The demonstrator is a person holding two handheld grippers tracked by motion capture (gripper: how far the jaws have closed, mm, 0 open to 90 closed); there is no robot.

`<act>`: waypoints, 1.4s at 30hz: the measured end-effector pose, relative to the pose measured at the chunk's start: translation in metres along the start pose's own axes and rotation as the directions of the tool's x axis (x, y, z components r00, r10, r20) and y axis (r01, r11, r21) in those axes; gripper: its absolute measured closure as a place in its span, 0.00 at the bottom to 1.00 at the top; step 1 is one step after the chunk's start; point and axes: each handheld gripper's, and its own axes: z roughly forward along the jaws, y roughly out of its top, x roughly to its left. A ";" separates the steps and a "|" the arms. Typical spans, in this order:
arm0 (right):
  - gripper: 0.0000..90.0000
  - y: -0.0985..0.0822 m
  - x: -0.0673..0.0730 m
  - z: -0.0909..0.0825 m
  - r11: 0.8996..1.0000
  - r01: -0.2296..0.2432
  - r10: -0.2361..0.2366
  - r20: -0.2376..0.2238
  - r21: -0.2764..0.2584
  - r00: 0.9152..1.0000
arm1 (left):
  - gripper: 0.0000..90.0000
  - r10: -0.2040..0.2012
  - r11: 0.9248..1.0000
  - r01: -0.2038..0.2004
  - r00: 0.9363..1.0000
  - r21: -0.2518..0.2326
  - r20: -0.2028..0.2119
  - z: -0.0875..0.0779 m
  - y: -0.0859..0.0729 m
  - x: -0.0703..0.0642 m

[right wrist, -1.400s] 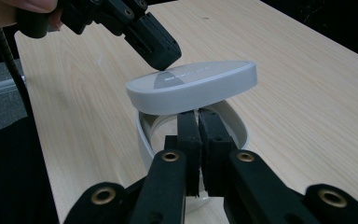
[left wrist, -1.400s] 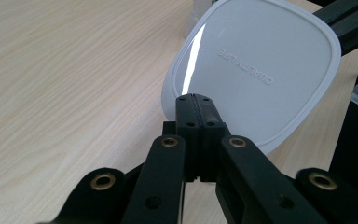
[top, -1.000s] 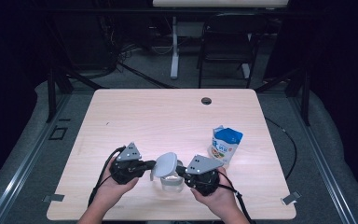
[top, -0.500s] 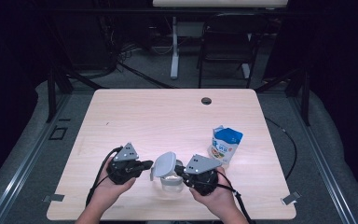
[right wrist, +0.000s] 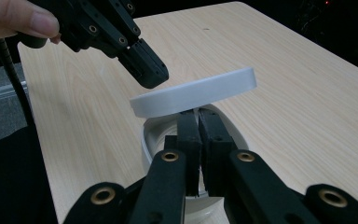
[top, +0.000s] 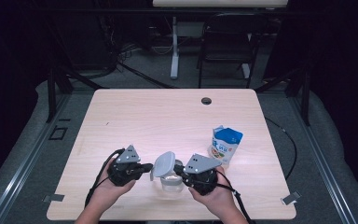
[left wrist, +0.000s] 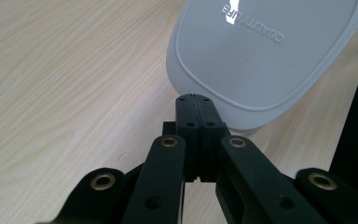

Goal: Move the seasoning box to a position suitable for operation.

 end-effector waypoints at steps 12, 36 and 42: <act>0.97 0.000 0.000 0.001 1.000 0.000 0.000 0.003 -0.001 1.000 | 1.00 0.018 0.999 -0.018 1.000 0.032 -0.001 0.004 -0.001 -0.001; 0.97 -0.001 0.000 0.002 1.000 -0.002 0.002 -0.003 0.003 1.000 | 1.00 0.041 0.997 -0.041 0.999 0.064 0.001 0.008 -0.002 -0.001; 0.97 -0.002 -0.001 0.002 1.000 -0.002 0.002 0.002 0.007 1.000 | 1.00 0.037 0.997 -0.038 0.999 0.060 0.008 0.008 -0.003 0.000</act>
